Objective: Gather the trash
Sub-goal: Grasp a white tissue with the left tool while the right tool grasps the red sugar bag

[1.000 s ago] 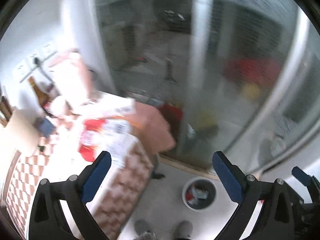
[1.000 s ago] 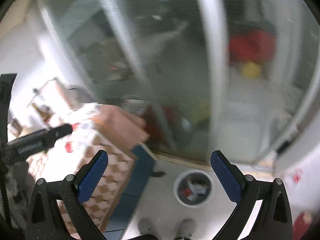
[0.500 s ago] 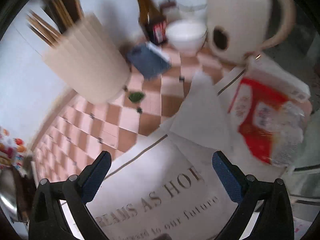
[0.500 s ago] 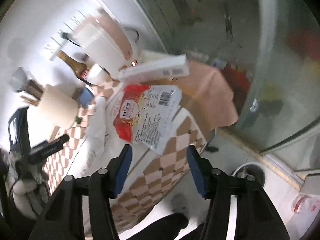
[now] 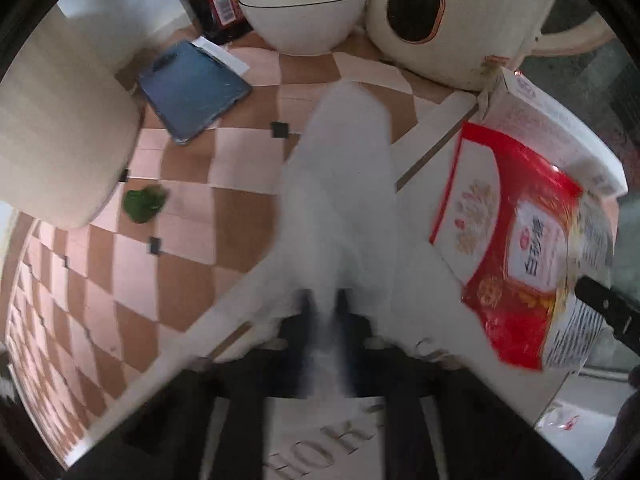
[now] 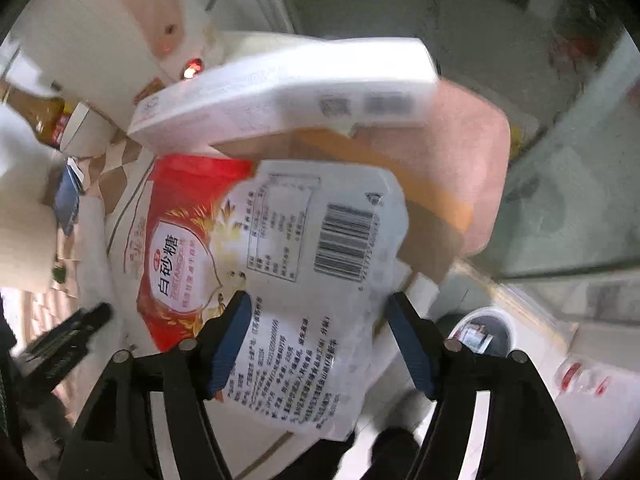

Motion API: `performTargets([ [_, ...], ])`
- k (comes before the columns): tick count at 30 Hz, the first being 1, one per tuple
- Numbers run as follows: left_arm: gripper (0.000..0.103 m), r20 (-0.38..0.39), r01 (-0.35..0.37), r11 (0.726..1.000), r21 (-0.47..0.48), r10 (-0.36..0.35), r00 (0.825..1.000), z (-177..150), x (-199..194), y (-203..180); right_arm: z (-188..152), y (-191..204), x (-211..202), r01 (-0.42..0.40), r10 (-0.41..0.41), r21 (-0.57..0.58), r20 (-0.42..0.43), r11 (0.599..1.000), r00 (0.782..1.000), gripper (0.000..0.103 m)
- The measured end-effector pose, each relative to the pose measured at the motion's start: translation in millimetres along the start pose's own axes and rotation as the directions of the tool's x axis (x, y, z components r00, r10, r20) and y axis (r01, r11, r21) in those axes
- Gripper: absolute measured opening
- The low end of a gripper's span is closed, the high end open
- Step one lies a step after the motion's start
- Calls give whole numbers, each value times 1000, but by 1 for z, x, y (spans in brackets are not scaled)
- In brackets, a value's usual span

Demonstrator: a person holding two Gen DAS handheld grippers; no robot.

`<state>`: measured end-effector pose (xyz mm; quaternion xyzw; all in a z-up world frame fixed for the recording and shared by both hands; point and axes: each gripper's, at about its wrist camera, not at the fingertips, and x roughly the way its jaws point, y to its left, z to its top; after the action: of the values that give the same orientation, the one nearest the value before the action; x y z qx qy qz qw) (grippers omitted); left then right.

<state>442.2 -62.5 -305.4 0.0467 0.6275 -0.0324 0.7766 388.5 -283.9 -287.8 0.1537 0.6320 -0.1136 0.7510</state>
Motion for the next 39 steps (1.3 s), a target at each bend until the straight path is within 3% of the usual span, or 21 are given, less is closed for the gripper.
performTargets([
  [2,4,7,-10,1000,-10,10,1000,-13,-6,10,-1,12,4,13,-14,-49,-7,999,1000,70],
  [4,4,12,-27,999,-23,28,1000,-32,-13,24,-6,23,5,14,-14,-92,4,996,1000,52],
  [6,4,6,-47,998,-42,47,999,-56,-20,38,-15,29,2,-25,26,-114,11,993,1000,41],
  [8,4,6,-72,995,-64,73,997,-81,-28,53,-23,33,0,-73,74,-117,4,990,997,37],
  [9,4,4,-82,994,-75,83,997,-90,-30,58,-31,37,-3,-107,108,-122,2,987,994,23],
  [11,4,-6,-94,990,-101,94,996,-108,-35,70,-43,46,-10,-151,154,-145,7,978,988,19],
  [12,4,-9,-98,989,-114,97,995,-115,-37,75,-48,49,-12,-168,172,-149,10,974,985,8],
  [13,4,-9,-105,987,-120,105,994,-121,-38,79,-54,52,-16,-198,202,-154,14,968,979,2],
  [20,4,56,-122,981,-152,132,990,-136,-69,91,-78,63,-52,-282,298,-173,75,944,951,1],
  [23,4,75,-145,979,-144,157,985,-121,-70,84,-75,53,-49,-331,335,-92,34,939,941,5],
  [24,4,73,-151,978,-143,162,984,-118,-65,82,-70,50,-43,-317,318,-60,17,947,948,23],
  [25,4,65,-155,978,-141,165,984,-112,-59,79,-64,50,-37,-294,295,-46,6,955,956,58],
  [27,4,51,-152,977,-147,161,986,-96,-45,78,-52,43,-22,-275,275,-5,-1,961,962,80],
  [31,4,43,-101,984,-145,108,993,-66,-22,70,-30,38,6,-254,255,47,-16,966,967,84],
  [33,4,44,-71,989,-131,78,996,-53,-15,62,-19,49,11,-246,246,12,5,969,969,85],
  [36,4,59,-58,993,-100,64,996,-39,-12,50,-9,80,19,-141,144,-117,14,983,990,88],
  [38,4,60,-55,995,-87,61,996,-34,-11,45,-9,103,24,-40,49,-226,37,973,998,80],
  [39,4,61,-60,995,-80,65,996,-34,-11,43,-10,111,24,-11,28,-268,61,963,998,62],
])
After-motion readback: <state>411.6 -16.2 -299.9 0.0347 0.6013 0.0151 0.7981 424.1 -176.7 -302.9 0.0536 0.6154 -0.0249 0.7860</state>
